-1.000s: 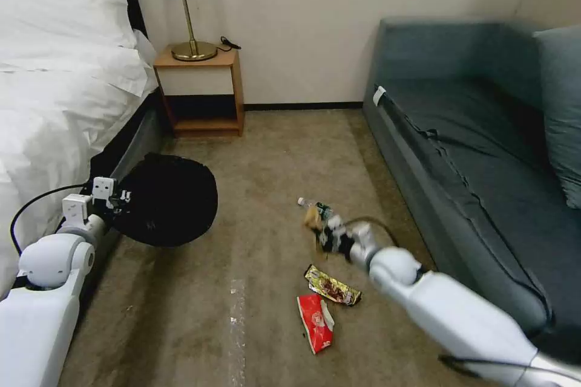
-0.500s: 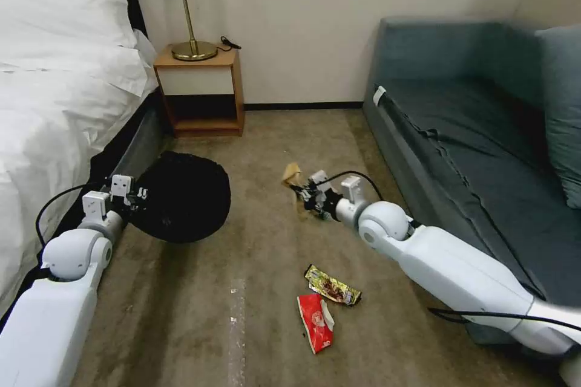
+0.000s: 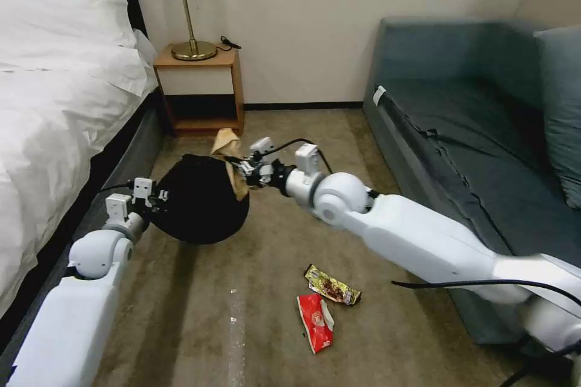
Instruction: Pick up the trash bin, then pick up the garbage on the floor and place it into the trash bin.
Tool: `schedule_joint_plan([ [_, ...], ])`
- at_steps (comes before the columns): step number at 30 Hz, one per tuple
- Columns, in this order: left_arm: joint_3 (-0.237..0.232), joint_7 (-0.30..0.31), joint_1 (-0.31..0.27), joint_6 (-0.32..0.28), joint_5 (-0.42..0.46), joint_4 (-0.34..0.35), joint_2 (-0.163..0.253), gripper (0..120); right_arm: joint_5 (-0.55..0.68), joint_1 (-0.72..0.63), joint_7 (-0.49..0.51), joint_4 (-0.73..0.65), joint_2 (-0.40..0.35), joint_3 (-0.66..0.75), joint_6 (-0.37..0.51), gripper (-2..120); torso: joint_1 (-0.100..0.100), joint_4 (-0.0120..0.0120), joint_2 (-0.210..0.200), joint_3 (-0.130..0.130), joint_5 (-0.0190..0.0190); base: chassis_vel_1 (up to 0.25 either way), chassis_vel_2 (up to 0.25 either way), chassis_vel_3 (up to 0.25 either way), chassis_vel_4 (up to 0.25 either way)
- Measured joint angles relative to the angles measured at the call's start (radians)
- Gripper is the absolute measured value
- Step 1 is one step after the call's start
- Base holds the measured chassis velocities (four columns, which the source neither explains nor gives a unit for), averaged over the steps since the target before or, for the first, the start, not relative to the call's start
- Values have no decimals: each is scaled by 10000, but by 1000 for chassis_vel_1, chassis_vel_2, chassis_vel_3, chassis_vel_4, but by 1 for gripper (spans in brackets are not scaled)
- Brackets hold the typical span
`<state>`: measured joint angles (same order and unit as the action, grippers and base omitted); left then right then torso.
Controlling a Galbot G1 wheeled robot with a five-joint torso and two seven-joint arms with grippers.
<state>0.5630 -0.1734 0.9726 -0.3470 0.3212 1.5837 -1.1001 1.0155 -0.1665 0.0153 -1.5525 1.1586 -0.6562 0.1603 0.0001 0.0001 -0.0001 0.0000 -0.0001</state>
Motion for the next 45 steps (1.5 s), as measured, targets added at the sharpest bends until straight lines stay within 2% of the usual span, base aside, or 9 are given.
schedule_joint_plan([
  [8, -137, -46, 161, 93, -22, 112, -346, 4, -555, -318, -60, 1537, 1115, -63, -758, 0, 0, -1, 0, 0, 0, 0, 0, 0, 0],
  [16, -149, -126, 285, 233, -157, 117, -454, 4, -1064, -680, 73, 1875, 1291, 39, -1005, 1, 0, -2, 0, 0, 0, 0, 0, 0, 0],
  [26, -108, -242, 321, 312, -215, 66, -421, 4, -1596, -1285, 363, 1879, 1319, 39, -1024, 33, 0, -1, 0, 0, 1, 0, 0, 0, 0],
  [28, -91, -247, 356, 313, -220, 78, -446, 4, -1644, -1387, 369, 1878, 1329, 73, -1039, 47, -1, -2, 1, 0, 1, 0, 0, 0, 0],
  [29, -91, -247, 356, 313, -220, 78, -446, 4, -1644, -1387, 369, 1878, 1329, 73, -1039, 47, -1, -2, 1, 0, 1, 0, 0, 0, 0],
  [32, -56, -251, 430, 313, -233, 145, -444, 4, -1651, -1408, 371, 1775, 1236, 79, -1026, 62, 0, -1, 1, 0, 1, 0, 0, 0, 0],
  [35, -41, -250, 436, 312, -233, 165, -426, 4, -1649, -1405, 367, 1730, 1184, 76, -983, 67, 0, -1, 0, 0, 1, 0, 0, 0, 0],
  [43, 35, -258, 487, 256, -186, 306, -277, 4, -1504, -1122, 401, 1337, 738, -71, -697, 98, 0, -1, 1, 0, 2, 0, 0, 0, 0],
  [45, 49, -267, 509, 252, -173, 333, -257, 4, -1445, -1072, 466, 1275, 680, -59, -687, 99, 0, -1, 1, 0, 2, 0, 0, 0, 0],
])
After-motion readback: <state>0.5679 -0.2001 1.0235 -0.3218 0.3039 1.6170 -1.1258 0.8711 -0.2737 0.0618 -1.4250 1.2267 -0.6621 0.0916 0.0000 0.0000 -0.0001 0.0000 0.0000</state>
